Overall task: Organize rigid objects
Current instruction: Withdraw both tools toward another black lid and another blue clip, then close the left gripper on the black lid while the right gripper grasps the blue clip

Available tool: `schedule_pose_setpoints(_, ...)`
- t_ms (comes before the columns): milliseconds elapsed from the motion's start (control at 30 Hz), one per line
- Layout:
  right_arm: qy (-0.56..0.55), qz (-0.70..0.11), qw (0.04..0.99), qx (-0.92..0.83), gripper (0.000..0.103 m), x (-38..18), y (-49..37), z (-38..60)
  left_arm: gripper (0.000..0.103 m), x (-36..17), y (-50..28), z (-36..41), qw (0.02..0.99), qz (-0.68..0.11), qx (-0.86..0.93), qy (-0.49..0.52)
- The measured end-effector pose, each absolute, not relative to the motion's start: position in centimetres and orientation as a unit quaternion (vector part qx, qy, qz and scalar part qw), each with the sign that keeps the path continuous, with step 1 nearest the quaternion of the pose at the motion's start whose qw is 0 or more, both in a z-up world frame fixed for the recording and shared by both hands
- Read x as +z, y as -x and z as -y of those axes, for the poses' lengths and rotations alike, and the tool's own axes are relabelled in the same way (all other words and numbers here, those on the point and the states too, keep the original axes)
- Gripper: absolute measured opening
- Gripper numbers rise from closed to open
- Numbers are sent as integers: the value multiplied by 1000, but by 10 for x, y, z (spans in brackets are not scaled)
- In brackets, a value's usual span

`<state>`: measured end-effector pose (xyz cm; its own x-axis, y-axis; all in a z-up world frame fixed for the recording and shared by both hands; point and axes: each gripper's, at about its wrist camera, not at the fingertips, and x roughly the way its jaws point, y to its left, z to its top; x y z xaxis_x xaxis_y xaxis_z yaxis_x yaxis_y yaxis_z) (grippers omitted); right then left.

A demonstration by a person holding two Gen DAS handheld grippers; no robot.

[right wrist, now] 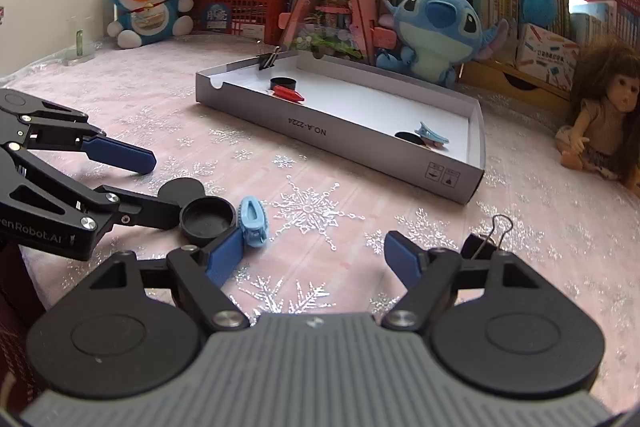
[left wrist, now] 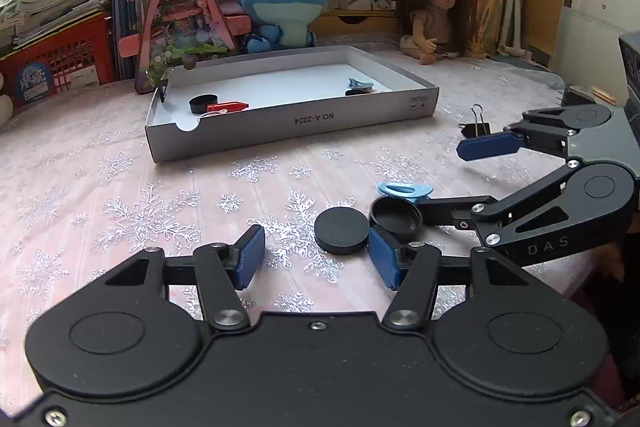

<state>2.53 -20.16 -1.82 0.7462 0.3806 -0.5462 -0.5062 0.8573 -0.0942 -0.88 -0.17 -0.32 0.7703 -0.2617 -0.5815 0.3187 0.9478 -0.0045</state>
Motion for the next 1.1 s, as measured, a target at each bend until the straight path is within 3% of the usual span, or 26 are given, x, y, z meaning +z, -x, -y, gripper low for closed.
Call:
schedule_pose_setpoints(367,106,-272,935,203,86,-18,-34,207,36,-5,-1,-2,946,-294,-131,-35)
schedule_pose_setpoints(667,95,-277,929,224,83,-14,-27,196,40,-4,-6,-2,952,-281,-117,-25)
schedule_pose_setpoints(767,89,-280,929,226,83,-16,-27,192,38,-4,-10,-1,951,-283,-119,-17)
schedule_pose_setpoints(833,87,-281,929,226,83,-16,-27,190,30,-5,-12,-2,951,-286,-121,-11)
schedule_pose_setpoints(1100,68,-284,932,216,77,-16,-29,183,29,-3,-10,-5,955,-277,-107,-9)
